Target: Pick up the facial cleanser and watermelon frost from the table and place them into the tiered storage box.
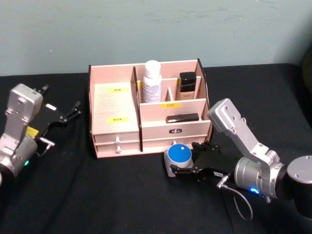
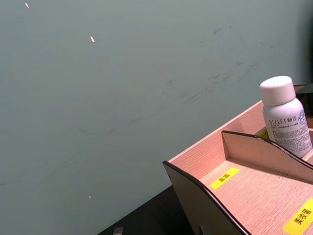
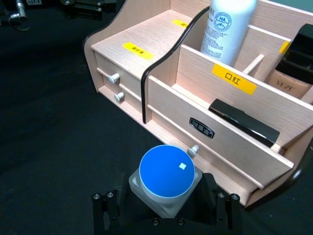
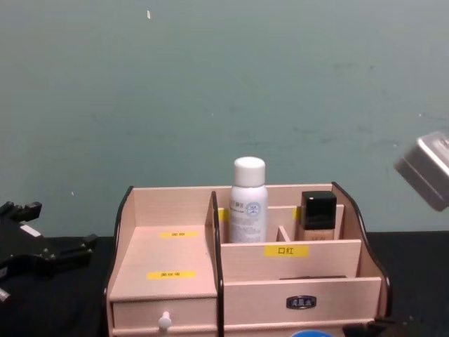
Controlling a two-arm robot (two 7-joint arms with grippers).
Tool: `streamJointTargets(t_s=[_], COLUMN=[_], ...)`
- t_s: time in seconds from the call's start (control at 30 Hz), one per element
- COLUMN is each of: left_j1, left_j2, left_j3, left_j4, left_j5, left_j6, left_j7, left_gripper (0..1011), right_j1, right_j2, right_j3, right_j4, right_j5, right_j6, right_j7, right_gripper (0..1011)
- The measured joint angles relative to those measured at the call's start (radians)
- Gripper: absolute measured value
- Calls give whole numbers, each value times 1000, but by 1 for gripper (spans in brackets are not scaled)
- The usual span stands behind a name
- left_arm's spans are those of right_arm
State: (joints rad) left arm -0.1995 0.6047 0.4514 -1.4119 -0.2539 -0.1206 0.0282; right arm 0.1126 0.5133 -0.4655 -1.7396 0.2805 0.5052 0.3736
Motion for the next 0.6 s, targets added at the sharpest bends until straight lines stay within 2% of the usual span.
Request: streamJointTargets(t_s=[0.6], left_j1=[0], left_j2=[0], left_j3=[0], left_j4=[0], left_j5=[0], left_j6=[0], left_j7=[0], left_gripper=[1010], right_j1=[36], right_j2=[-35], right_j3=[-8], right_j4=[64], right_j5=[-25], right_j6=[-24], right_j7=[32], right_gripper=[1003])
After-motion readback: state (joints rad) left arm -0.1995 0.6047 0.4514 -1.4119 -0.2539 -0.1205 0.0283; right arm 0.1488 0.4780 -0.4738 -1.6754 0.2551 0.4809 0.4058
